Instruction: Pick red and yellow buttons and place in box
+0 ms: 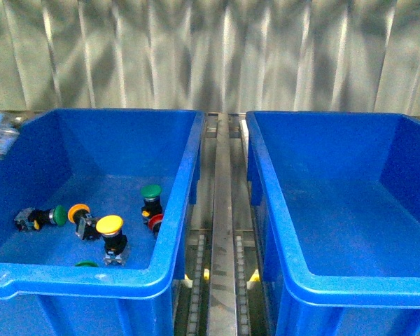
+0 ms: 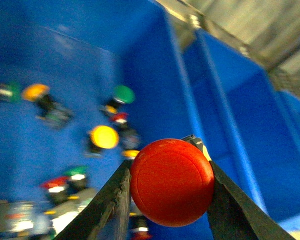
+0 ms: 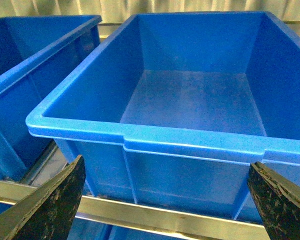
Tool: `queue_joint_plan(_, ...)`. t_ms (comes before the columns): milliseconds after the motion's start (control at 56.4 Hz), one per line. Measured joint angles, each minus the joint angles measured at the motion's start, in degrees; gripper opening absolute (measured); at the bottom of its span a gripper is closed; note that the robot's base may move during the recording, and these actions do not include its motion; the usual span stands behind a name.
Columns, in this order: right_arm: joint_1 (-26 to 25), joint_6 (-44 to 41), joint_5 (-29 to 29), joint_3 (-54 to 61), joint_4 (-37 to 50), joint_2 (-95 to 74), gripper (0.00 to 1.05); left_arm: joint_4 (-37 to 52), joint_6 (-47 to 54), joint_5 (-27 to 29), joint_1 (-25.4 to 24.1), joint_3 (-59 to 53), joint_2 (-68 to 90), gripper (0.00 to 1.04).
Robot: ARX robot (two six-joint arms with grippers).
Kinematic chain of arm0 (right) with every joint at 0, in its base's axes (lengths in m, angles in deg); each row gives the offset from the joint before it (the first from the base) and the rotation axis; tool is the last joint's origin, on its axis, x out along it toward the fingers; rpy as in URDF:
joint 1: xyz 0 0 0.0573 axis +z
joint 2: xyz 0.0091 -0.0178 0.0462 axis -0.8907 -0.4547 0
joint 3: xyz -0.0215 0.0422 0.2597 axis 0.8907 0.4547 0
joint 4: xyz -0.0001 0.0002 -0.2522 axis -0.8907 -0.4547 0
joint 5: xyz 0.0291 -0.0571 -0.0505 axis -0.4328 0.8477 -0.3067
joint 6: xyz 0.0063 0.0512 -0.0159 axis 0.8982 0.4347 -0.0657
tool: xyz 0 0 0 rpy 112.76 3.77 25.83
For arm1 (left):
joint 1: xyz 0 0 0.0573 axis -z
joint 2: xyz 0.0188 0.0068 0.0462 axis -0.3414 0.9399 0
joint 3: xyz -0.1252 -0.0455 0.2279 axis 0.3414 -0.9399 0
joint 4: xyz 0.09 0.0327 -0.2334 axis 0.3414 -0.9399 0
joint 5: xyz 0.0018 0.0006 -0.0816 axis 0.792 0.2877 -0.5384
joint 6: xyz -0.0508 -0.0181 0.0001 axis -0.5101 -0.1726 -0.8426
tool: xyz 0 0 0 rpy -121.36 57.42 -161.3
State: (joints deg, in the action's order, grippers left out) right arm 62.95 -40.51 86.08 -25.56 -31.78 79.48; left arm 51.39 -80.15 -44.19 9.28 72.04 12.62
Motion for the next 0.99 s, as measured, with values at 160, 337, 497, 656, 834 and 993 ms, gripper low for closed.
queue_joint_plan(160,0.0,0.0,0.0,0.0,0.0,0.0,0.98,16.9,-11.3,-1.7,16.1,-0.7,9.1,0.34)
queue_joint_plan(337,0.0,0.0,0.0,0.0,0.0,0.0,0.98,22.9,-14.9,-1.6,31.3,7.8,20.8,0.34)
queue_joint_plan(497,0.0,0.0,0.0,0.0,0.0,0.0,0.98,25.9,-17.0,-3.2,41.7,14.6,25.6,0.34)
queue_joint_plan(656,0.0,0.0,0.0,0.0,0.0,0.0,0.98,31.3,-20.4,-4.6,47.2,17.0,25.6,0.34)
queue_joint_plan(834,0.0,0.0,0.0,0.0,0.0,0.0,0.98,28.5,-20.6,-4.6,48.5,17.6,25.6,0.34)
queue_joint_plan(993,2.3,3.1,16.8,-0.4,12.6,-7.9,0.98,26.4,-19.6,-3.7,47.1,17.6,25.6,0.34)
